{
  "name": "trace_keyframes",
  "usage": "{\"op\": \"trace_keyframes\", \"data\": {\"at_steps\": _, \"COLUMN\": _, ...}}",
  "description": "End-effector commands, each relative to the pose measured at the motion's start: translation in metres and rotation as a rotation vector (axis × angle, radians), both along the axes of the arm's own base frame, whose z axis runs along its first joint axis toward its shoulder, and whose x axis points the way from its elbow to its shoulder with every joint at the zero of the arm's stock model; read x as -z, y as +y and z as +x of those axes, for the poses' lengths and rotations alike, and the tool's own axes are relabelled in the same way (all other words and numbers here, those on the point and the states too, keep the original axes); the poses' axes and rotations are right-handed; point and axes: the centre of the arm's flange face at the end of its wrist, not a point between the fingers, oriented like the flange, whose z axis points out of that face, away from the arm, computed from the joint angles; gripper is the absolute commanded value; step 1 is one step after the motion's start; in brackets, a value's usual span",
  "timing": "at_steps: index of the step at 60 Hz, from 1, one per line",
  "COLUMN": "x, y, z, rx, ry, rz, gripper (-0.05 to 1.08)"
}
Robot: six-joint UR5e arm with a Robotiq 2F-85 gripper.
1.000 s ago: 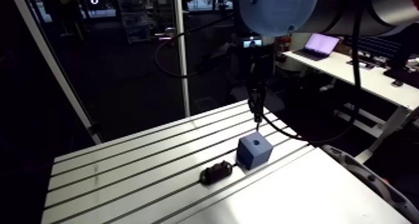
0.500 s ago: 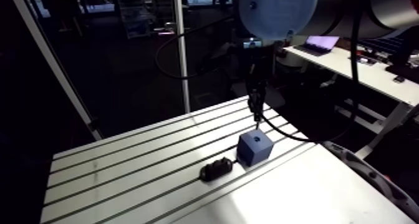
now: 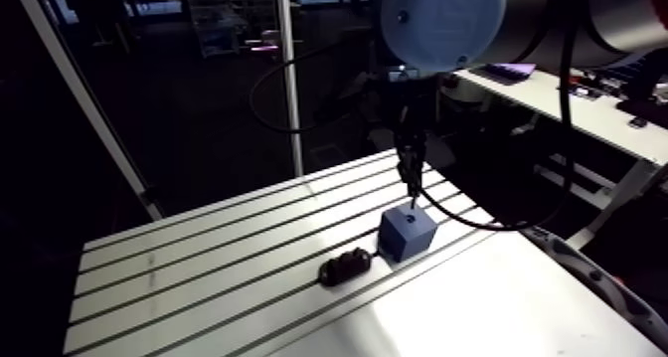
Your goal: Pick up the M10 bolt and insert it into the hex recess until seated.
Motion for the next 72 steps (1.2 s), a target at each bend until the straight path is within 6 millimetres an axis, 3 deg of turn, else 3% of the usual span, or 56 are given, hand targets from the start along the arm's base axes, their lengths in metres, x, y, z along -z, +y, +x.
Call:
{"op": "trace_keyframes", "data": {"at_steps": 1, "x": 0.003, "y": 0.002, "z": 0.0, "rx": -0.005, "ry": -0.013, "rz": 0.011, "gripper": 1.01}}
{"op": "trace_keyframes", "data": {"at_steps": 72, "x": 0.022, "y": 0.001, "z": -0.001, "rx": -0.007, "ry": -0.041, "rz": -0.005, "gripper": 1.01}}
